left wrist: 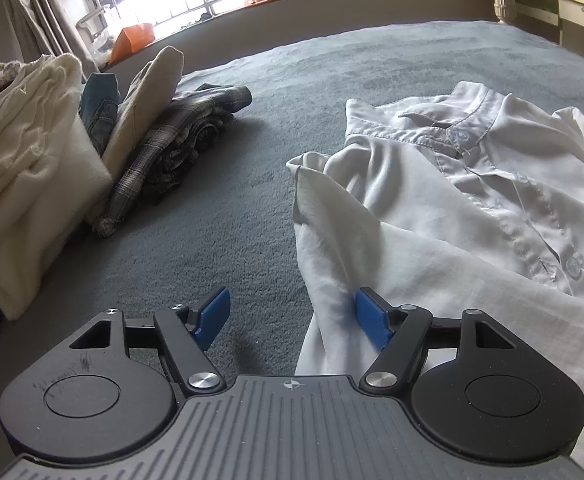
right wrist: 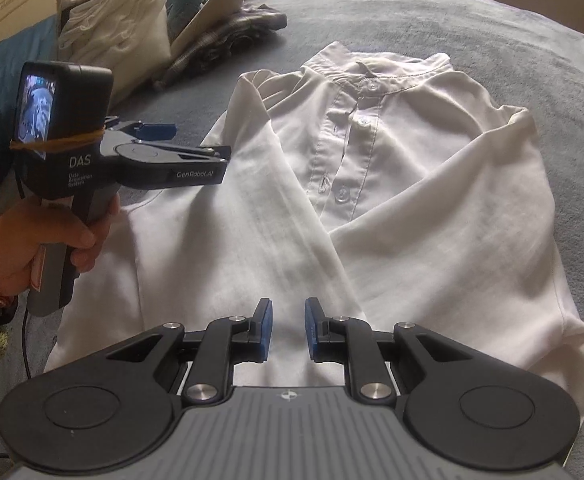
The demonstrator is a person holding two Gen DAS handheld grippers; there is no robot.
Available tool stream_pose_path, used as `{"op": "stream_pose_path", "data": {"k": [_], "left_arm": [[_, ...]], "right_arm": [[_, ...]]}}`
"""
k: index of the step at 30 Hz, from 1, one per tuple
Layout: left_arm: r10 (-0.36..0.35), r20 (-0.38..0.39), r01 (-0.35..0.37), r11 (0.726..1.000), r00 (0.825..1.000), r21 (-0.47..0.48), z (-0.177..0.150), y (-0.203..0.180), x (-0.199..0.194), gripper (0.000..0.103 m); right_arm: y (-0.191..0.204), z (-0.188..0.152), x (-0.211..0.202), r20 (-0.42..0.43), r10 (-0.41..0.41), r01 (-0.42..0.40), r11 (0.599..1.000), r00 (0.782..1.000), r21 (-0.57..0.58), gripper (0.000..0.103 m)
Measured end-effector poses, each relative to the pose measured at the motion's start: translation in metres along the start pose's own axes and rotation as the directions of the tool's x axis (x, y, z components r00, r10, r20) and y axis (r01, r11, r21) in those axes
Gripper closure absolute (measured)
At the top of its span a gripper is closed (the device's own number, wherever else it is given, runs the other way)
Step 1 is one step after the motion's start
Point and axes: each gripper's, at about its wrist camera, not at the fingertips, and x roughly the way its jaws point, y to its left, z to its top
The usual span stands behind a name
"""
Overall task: Fold clothes
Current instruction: 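Lower both grippers to the white shirt hem edge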
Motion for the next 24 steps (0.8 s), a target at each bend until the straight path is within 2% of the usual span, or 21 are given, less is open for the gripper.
{"op": "stream_pose_path", "data": {"k": [5, 19, 24], "left_arm": [[0.003, -0.001, -0.003, 1.000, 1.000, -0.004, 0.000, 0.001, 0.000, 0.031], [0.013, -0.004, -0.014, 1.000, 1.000, -0.015, 0.004, 0.006, -0.002, 0.022], [-0.003, 0.061, 0.006, 0.999, 0.998, -0.050, 0.015, 0.022, -0.020, 0.020]], "right_arm": [[-0.007, -0.006, 0.021, -0.022, -0.011, 0.011, 1.000, 1.000, 0.024, 0.084], [-0.010, -0.006, 0.016, -0.014, 0.013, -0.012, 0.999, 1.000, 0.048, 0.083], [-0.020, 0.002, -0.003, 0.028, 0.044, -0.046, 0.996, 0.999, 0.074, 0.083]]}}
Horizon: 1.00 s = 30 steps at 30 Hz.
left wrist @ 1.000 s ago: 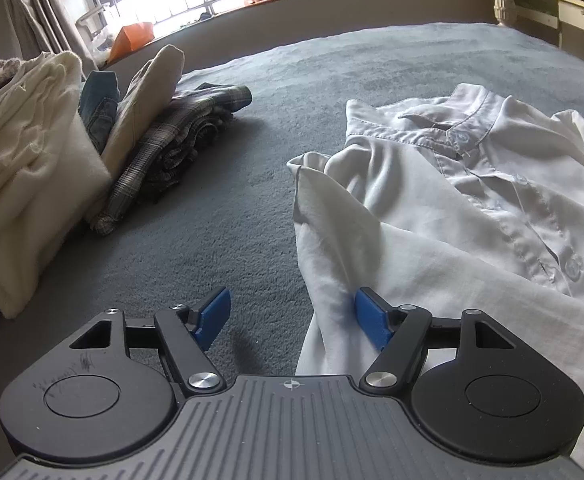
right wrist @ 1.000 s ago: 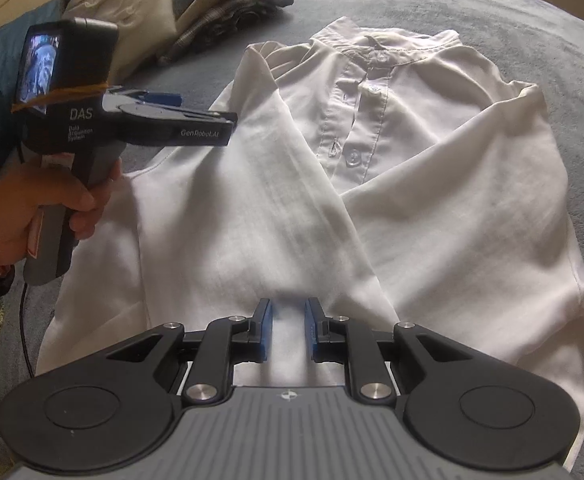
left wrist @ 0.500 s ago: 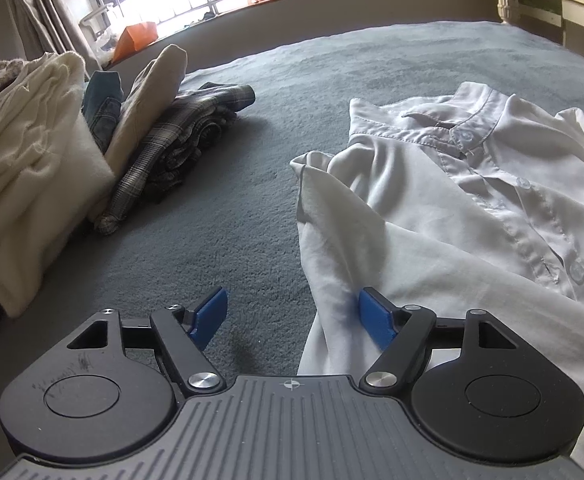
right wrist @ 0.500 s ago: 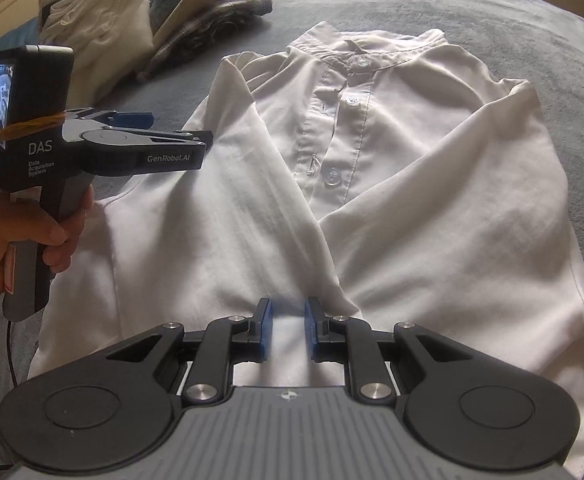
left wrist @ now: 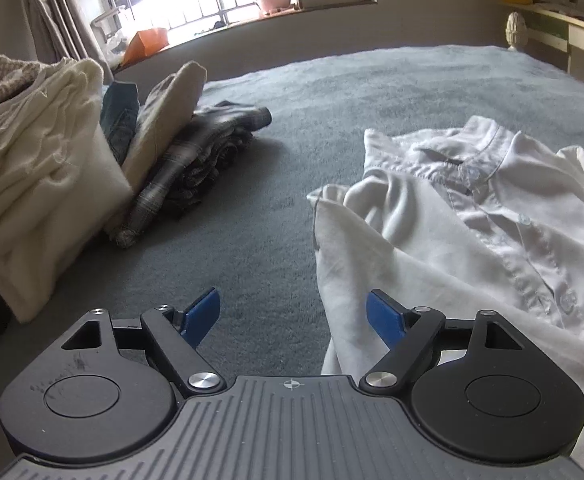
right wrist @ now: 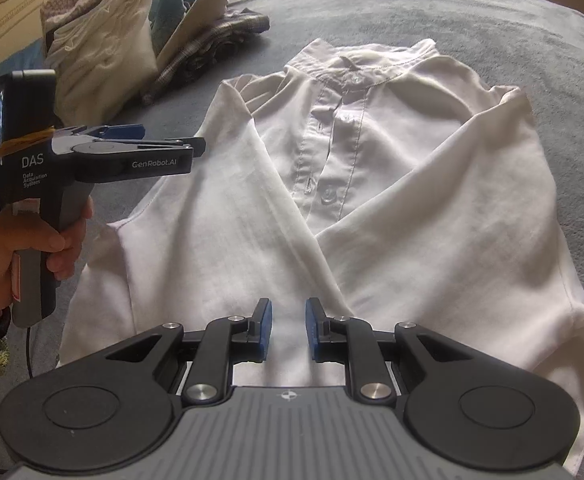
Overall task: Fold clothes
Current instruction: 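Lower both grippers to the white shirt hem edge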
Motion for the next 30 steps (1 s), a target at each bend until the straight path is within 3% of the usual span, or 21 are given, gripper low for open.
{"op": "stream_pose_path", "data": {"k": [5, 7, 11, 14, 17, 20, 23, 30], "left_arm": [[-0.048, 0.087, 0.050, 0.999, 0.995, -0.020, 0.026, 0.009, -0.005, 0.007], [-0.089, 0.100, 0.093, 0.995, 0.991, -0.042, 0.041, 0.011, 0.001, 0.006], [-0.192, 0.051, 0.197, 0.971, 0.980, -0.133, 0.071, 0.013, 0.038, 0.006], [-0.257, 0.012, 0.253, 0.941, 0.966, -0.225, 0.086, 0.013, 0.068, 0.007], [-0.337, -0.024, 0.307, 0.882, 0.941, -0.356, 0.096, 0.017, 0.100, 0.010], [-0.367, -0.055, 0.305, 0.838, 0.928, -0.454, 0.103, 0.018, 0.126, 0.019], [-0.369, -0.075, 0.290, 0.826, 0.926, -0.484, 0.111, 0.015, 0.143, 0.022], [-0.386, -0.117, 0.276, 0.811, 0.915, -0.516, 0.116, 0.002, 0.164, 0.032]], "right_arm": [[-0.019, 0.027, -0.026, 0.082, 0.033, -0.038, 0.998, 0.996, 0.055, 0.083], [-0.031, 0.044, -0.031, 0.112, 0.030, -0.039, 0.996, 0.993, 0.079, 0.083], [-0.063, 0.085, -0.022, 0.157, 0.021, -0.044, 0.988, 0.987, 0.147, 0.082], [-0.088, 0.116, -0.008, 0.184, 0.005, -0.043, 0.978, 0.983, 0.204, 0.082], [-0.113, 0.145, 0.014, 0.193, -0.024, -0.023, 0.971, 0.981, 0.237, 0.081], [-0.134, 0.169, 0.035, 0.186, -0.057, 0.005, 0.963, 0.981, 0.271, 0.077], [-0.147, 0.187, 0.053, 0.175, -0.074, 0.019, 0.955, 0.982, 0.298, 0.068], [-0.168, 0.215, 0.080, 0.180, -0.095, 0.018, 0.921, 0.979, 0.389, 0.065]]}}
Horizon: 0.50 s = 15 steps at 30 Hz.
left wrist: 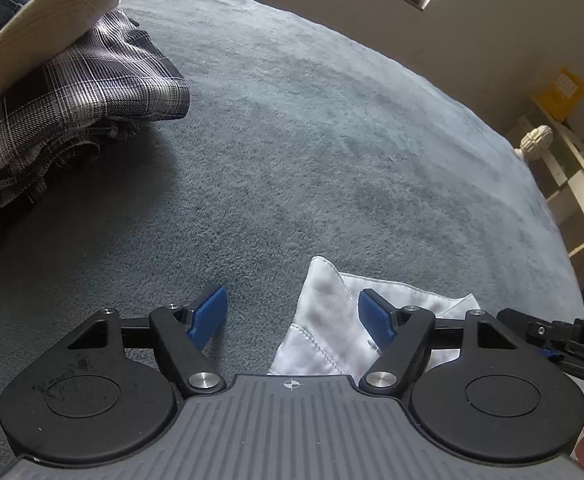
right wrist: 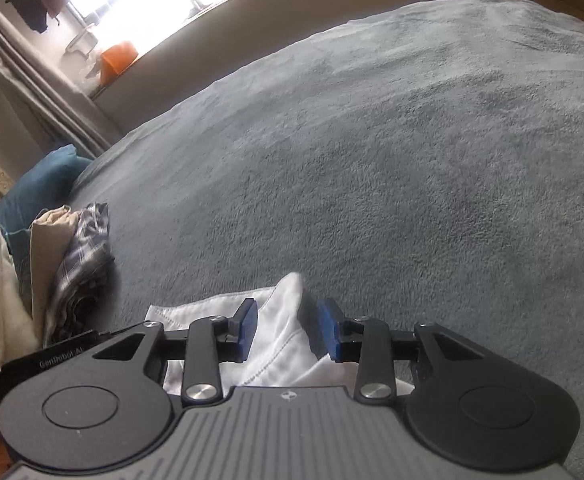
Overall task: Fold clothes
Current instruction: 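Lower both grippers to the white shirt hem edge, then pinch the shirt hem with the left gripper while the right gripper pinches it too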
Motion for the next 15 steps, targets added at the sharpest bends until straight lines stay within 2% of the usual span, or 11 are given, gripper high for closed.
{"op": "stream_pose_path", "data": {"k": [8, 9, 15], "left_arm": [[0.041, 0.002, -0.041, 0.999, 0.999, 0.024, 0.001, -0.011, 0.005, 0.054], [0.050, 0.003, -0.050, 0.998, 0.999, 0.033, 0.001, -0.013, 0.006, 0.061], [0.071, 0.009, -0.071, 0.994, 0.997, 0.080, -0.004, -0.026, 0.010, 0.084]], "right_arm": [[0.003, 0.007, 0.025, -0.038, -0.024, 0.025, 0.999, 0.999, 0.037, 0.065], [0.003, 0.007, 0.027, -0.037, -0.027, 0.028, 0.999, 0.999, 0.036, 0.065], [0.000, 0.000, 0.037, -0.031, -0.037, 0.039, 0.997, 0.999, 0.068, 0.066]]}}
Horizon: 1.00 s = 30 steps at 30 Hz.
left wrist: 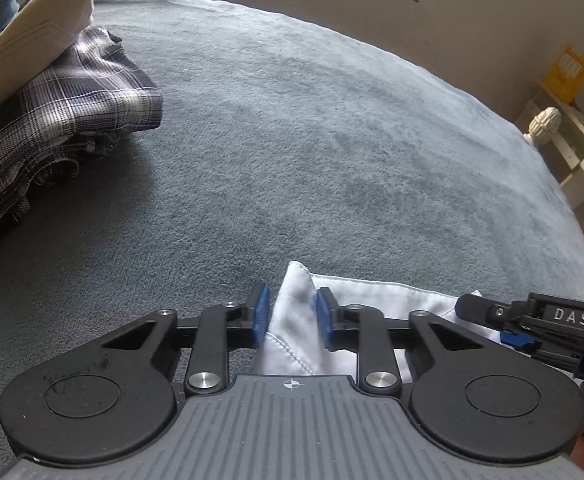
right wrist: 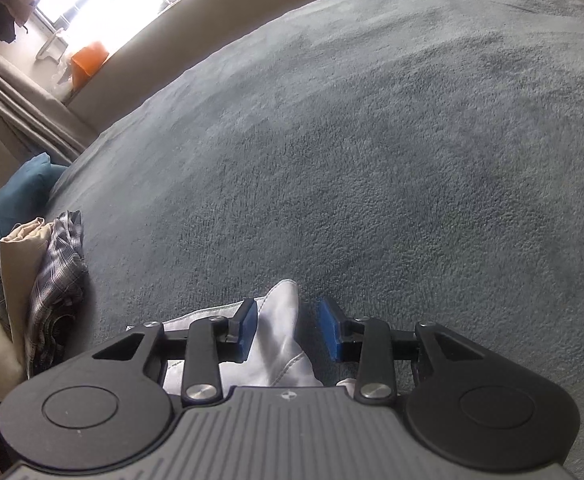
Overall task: Fold clothes
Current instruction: 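Pinch the shirt hem with the left gripper while the right gripper pinches it too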
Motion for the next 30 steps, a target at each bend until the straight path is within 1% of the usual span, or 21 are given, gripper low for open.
{"op": "stream_pose_path", "data": {"k": [1, 2, 3, 5, 9, 14, 19, 22, 26, 30], "left_arm": [[0.004, 0.003, -0.004, 1.000, 1.000, 0.008, -0.001, -0.002, 0.000, 0.085], [0.005, 0.007, -0.005, 1.000, 1.000, 0.015, -0.001, -0.005, 0.000, 0.090], [0.004, 0.009, -0.005, 1.000, 1.000, 0.023, -0.002, -0.006, -0.001, 0.093], [0.011, 0.022, -0.012, 0.999, 1.000, 0.040, -0.002, -0.011, -0.002, 0.095], [0.007, 0.047, -0.009, 0.999, 0.999, 0.050, -0.003, -0.014, -0.009, 0.101], [-0.013, 0.085, 0.007, 0.998, 0.996, 0.069, -0.004, -0.018, -0.024, 0.103], [-0.072, 0.135, 0.060, 0.994, 0.988, 0.092, -0.005, -0.022, -0.052, 0.103], [-0.106, 0.158, 0.087, 0.989, 0.982, 0.120, -0.007, -0.026, -0.073, 0.103], [-0.137, 0.191, 0.105, 0.980, 0.972, 0.168, -0.015, -0.030, -0.100, 0.103], [-0.159, 0.214, 0.106, 0.965, 0.964, 0.242, -0.031, -0.031, -0.126, 0.103]], "right_arm": [[-0.001, -0.001, 0.000, 0.006, 0.001, -0.001, 1.000, 1.000, 0.004, 0.067], [-0.001, -0.002, 0.001, 0.012, 0.003, -0.003, 1.000, 1.000, 0.007, 0.071], [-0.002, -0.002, 0.001, 0.017, 0.003, -0.004, 1.000, 1.000, 0.010, 0.079], [-0.002, -0.002, 0.000, 0.018, 0.004, -0.004, 1.000, 1.000, 0.015, 0.087], [0.002, -0.003, -0.006, 0.026, 0.023, -0.024, 1.000, 0.999, 0.006, 0.096], [0.009, -0.007, -0.019, 0.039, 0.048, -0.048, 0.999, 0.998, -0.013, 0.099], [0.015, -0.011, -0.045, 0.049, 0.084, -0.082, 0.996, 0.995, -0.043, 0.099], [0.019, -0.014, -0.066, 0.059, 0.104, -0.101, 0.993, 0.993, -0.065, 0.100], [0.025, -0.022, -0.095, 0.073, 0.114, -0.108, 0.990, 0.991, -0.092, 0.101], [0.039, -0.039, -0.121, 0.071, 0.115, -0.101, 0.979, 0.991, -0.177, 0.101]]}}
